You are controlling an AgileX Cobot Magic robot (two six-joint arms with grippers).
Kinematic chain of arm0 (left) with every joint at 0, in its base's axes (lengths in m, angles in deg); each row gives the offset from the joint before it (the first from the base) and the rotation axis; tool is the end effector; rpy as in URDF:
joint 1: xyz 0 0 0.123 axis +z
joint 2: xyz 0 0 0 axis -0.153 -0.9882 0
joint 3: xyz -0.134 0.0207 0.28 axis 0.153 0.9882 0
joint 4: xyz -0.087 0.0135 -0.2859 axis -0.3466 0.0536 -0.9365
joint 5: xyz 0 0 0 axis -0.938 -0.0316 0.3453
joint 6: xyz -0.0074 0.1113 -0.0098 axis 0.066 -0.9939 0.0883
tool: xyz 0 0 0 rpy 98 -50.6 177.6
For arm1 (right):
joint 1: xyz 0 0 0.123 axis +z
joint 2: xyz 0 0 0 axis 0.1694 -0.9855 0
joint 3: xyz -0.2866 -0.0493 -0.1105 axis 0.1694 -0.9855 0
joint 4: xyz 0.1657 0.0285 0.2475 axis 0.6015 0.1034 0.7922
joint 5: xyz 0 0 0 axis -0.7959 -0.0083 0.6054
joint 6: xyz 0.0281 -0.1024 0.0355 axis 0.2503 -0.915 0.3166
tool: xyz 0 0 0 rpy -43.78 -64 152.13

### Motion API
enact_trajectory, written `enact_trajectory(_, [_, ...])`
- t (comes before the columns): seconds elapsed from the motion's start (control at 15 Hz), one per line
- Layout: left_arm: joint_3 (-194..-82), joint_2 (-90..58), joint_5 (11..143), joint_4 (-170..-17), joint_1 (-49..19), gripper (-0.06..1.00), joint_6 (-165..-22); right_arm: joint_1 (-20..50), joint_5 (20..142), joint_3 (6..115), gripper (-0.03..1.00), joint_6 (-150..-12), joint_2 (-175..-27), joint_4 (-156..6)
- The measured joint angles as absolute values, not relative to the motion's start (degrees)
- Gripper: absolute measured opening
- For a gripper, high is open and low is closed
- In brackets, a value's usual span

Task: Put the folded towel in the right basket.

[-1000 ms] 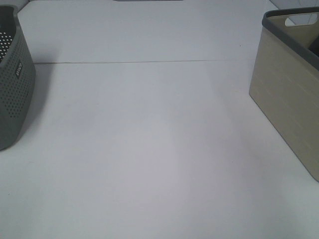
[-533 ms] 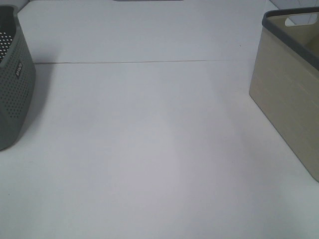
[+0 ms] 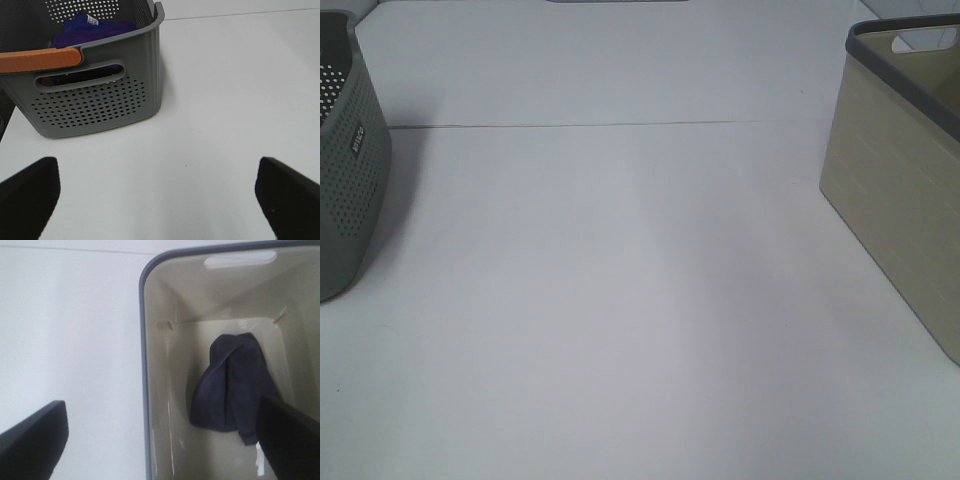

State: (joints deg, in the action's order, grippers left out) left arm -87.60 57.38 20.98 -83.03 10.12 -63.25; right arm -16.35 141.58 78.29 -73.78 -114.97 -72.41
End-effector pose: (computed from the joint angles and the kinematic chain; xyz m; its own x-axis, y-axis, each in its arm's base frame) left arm 0.0284 -0.0046 0.2953 -0.4276 0.0301 -0.9035 0.0363 0.9992 0.0161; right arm 0.3707 -0.0240 0.4426 -0.7837 -0.1126 -0.6109 -0.1498 0.9887 0.0098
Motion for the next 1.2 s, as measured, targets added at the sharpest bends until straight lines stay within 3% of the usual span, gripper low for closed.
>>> enact_trajectory(0.73, [-87.6, 57.4, 21.0, -83.0, 10.1, 0.99, -63.2, -16.1, 139.5, 19.9, 0.98, -69.8, -48.1, -76.2])
enact_trajectory(0.93, [-87.6, 57.4, 21.0, -83.0, 10.1, 0.99, -63.2, -14.1, 135.8, 9.1, 0.98, -69.2, -38.1, -76.1])
enact_trajectory(1.2, [-87.6, 57.4, 21.0, -83.0, 10.1, 0.99, -63.2, -13.0, 135.8, 7.0, 0.98, -69.1, -28.0, -76.2])
